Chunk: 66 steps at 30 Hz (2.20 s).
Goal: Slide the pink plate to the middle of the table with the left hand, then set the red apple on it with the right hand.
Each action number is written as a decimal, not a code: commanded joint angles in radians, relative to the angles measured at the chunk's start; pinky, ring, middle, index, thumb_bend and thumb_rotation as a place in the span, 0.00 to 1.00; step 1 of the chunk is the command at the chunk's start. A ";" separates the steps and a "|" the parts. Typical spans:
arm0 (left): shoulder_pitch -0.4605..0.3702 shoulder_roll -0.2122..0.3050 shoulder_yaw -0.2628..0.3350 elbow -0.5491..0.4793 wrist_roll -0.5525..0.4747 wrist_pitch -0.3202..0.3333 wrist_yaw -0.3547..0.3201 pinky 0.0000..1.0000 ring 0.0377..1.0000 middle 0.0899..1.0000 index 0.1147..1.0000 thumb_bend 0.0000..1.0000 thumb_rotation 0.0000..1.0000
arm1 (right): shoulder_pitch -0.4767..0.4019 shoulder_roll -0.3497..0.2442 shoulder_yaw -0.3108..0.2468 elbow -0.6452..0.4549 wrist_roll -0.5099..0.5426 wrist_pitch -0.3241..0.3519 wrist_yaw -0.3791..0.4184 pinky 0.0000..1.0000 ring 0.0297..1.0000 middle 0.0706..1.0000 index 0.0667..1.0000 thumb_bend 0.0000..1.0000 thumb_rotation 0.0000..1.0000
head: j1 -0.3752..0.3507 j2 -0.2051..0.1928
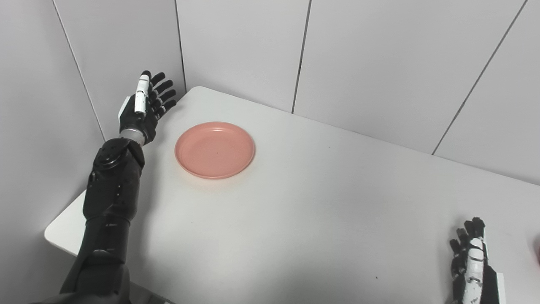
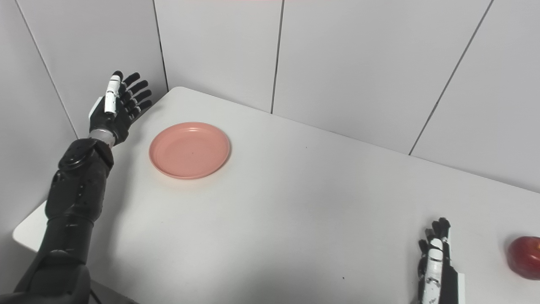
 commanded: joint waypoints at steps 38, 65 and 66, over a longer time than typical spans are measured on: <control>-0.048 0.025 -0.018 0.162 -0.025 -0.078 -0.074 0.85 0.85 0.84 0.83 0.36 1.00 | 0.017 -0.006 -0.004 -0.009 -0.010 0.001 0.009 1.00 1.00 1.00 1.00 0.15 1.00 | -0.005 0.007; -0.054 0.011 -0.064 0.238 -0.029 -0.118 -0.115 0.86 0.85 0.85 0.83 0.39 1.00 | 0.019 -0.006 -0.005 -0.013 -0.017 0.007 0.006 1.00 1.00 1.00 1.00 0.17 1.00 | -0.006 0.012; -0.056 0.014 -0.066 0.251 -0.028 -0.126 -0.122 0.86 0.85 0.85 0.83 0.39 1.00 | 0.018 -0.007 -0.005 -0.013 -0.018 0.005 0.007 1.00 1.00 1.00 1.00 0.17 1.00 | -0.006 0.012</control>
